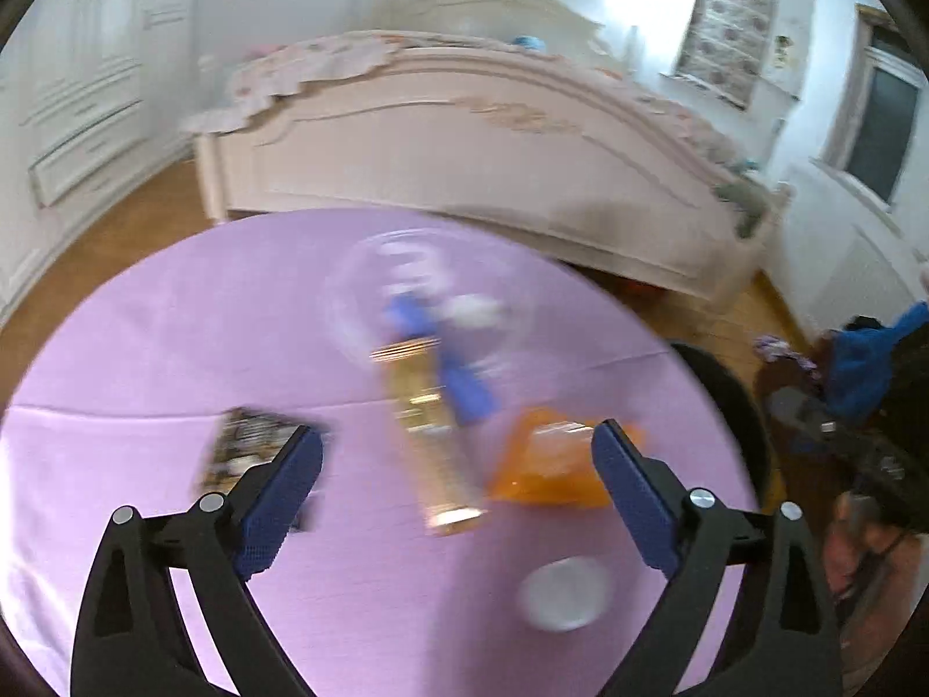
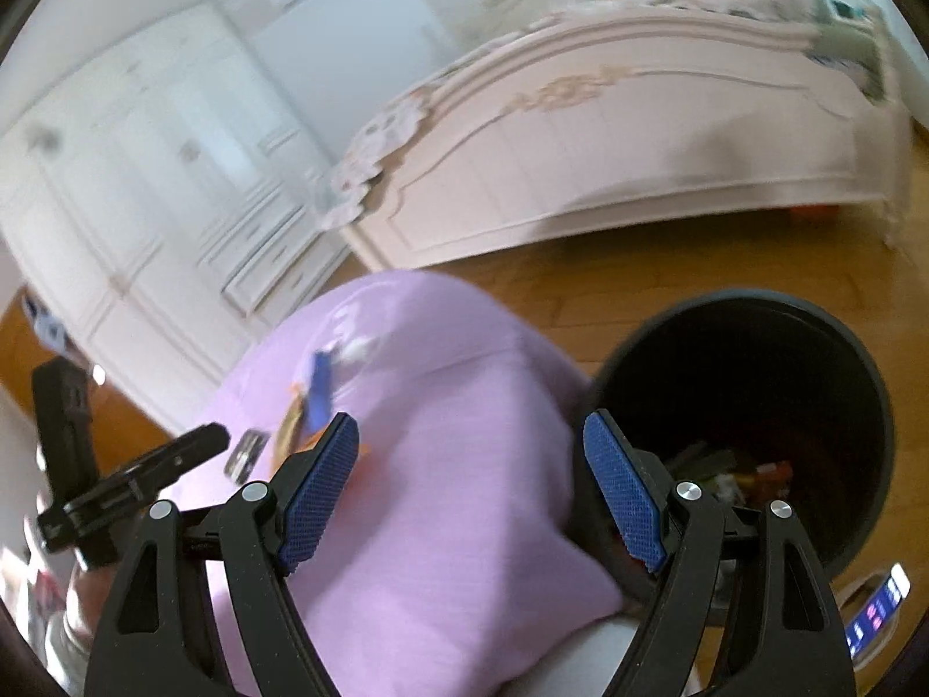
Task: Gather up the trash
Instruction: 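Grasp the black battery card with the left tool while the right tool grasps the orange packet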
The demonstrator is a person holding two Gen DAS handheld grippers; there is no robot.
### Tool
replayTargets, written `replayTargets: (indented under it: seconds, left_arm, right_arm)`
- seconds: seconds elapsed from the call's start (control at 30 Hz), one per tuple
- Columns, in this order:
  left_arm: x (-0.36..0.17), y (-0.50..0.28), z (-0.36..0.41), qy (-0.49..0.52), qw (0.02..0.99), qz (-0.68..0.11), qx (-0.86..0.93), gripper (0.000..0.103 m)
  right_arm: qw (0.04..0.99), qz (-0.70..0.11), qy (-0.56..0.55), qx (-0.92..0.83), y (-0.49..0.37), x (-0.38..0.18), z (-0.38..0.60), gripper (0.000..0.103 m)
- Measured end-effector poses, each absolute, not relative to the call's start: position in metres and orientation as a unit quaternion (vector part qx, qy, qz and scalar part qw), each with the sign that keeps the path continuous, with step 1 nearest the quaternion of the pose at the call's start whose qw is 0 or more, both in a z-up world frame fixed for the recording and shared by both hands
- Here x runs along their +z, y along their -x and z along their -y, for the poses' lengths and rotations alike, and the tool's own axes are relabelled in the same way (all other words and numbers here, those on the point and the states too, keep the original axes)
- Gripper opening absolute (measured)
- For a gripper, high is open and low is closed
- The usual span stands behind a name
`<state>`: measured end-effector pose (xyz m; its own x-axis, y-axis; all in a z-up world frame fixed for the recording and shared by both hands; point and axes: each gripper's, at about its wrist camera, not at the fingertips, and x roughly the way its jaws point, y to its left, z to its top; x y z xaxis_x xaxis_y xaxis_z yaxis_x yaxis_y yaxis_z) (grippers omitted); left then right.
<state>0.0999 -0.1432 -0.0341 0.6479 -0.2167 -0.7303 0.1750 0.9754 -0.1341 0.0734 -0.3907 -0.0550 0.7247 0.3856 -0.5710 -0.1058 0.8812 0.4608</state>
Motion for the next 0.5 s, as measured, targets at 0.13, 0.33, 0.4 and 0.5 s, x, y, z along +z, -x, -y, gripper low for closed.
replayTargets:
  seconds: [0.13, 0.33, 0.4, 0.5]
  left_arm:
    - [-0.044, -0.103, 0.110, 0.009, 0.906, -0.416, -0.073, 0.093]
    - [-0.064, -0.111, 0.088, 0.006, 0.889, -0.454, -0.059, 0.093]
    - [-0.071, -0.110, 0.083, 0.000, 0.885, -0.463, -0.056, 0.093]
    - [-0.079, -0.108, 0.078, -0.002, 0.879, -0.473, -0.053, 0.093]
  right_arm:
    - [0.905, -0.358, -0.161, 0.163, -0.083, -0.048, 0.355, 0.079]
    - [0.901, -0.384, -0.090, 0.181, -0.098, -0.049, 0.310, 0.079]
    - [0.898, -0.394, -0.061, 0.188, -0.104, -0.050, 0.294, 0.079]
    - [0.891, -0.405, -0.037, 0.201, -0.110, -0.056, 0.277, 0.083]
